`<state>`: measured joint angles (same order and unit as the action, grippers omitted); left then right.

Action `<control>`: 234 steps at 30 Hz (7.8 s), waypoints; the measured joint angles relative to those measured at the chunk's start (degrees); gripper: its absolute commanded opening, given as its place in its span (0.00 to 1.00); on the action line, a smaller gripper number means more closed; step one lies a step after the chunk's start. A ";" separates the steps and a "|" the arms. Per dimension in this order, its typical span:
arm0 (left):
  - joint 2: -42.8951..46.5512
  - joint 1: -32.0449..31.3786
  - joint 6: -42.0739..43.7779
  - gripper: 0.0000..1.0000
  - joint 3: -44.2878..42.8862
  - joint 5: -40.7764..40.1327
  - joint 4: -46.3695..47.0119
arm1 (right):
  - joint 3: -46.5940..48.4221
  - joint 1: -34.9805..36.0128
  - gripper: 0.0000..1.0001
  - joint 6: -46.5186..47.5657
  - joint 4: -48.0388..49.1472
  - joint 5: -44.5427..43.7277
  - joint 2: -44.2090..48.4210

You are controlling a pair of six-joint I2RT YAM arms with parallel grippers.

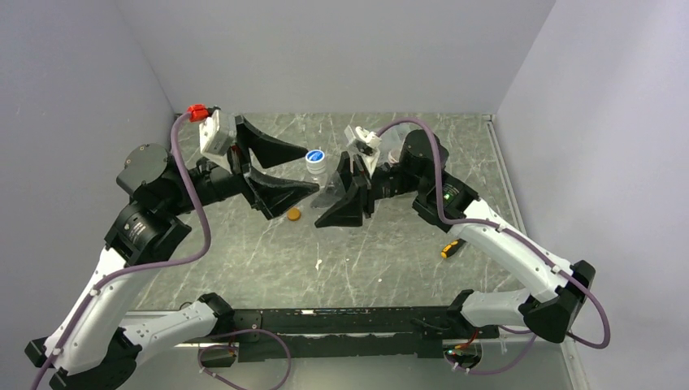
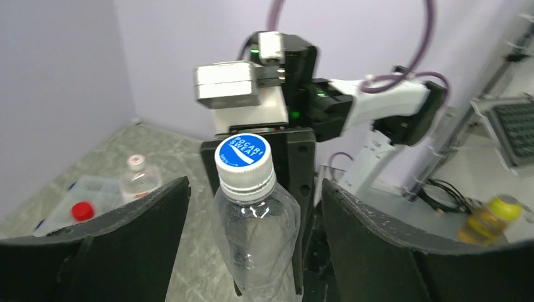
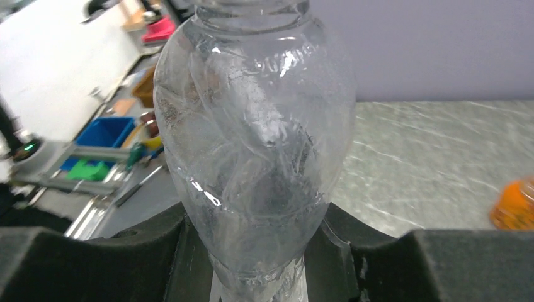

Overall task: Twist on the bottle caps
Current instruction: Screw the bottle cap onto the plastic bottle, then place the plastic bottle at the center of the board.

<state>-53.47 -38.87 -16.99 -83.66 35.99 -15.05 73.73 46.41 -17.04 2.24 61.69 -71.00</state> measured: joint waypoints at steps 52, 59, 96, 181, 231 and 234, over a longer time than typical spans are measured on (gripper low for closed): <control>-9.03 -0.07 -1.03 0.00 -0.55 -29.59 -4.11 | -0.63 6.45 0.00 7.87 -12.90 -51.65 -1.92; -6.88 -0.07 -0.15 0.00 -0.55 -17.38 -3.63 | -4.90 -0.63 0.00 5.55 -10.27 -27.21 3.48; -11.02 -0.04 1.42 0.56 -6.34 -25.35 -8.20 | 0.20 8.50 0.00 9.27 -14.73 -50.25 0.63; -6.25 -0.07 3.85 0.00 -1.90 -11.32 -7.87 | -1.18 3.56 0.57 8.74 -12.68 -29.88 2.27; -48.98 10.08 18.29 0.00 27.45 -41.35 67.38 | -11.34 3.65 1.00 -2.25 -26.21 -76.89 24.26; -49.18 10.08 18.43 0.02 27.56 -41.22 67.63 | -11.34 3.65 1.00 -2.25 -26.21 -76.87 24.26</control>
<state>-102.65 -28.80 1.43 -56.10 -5.23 52.58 62.39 50.06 -19.29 -23.97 -15.18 -46.74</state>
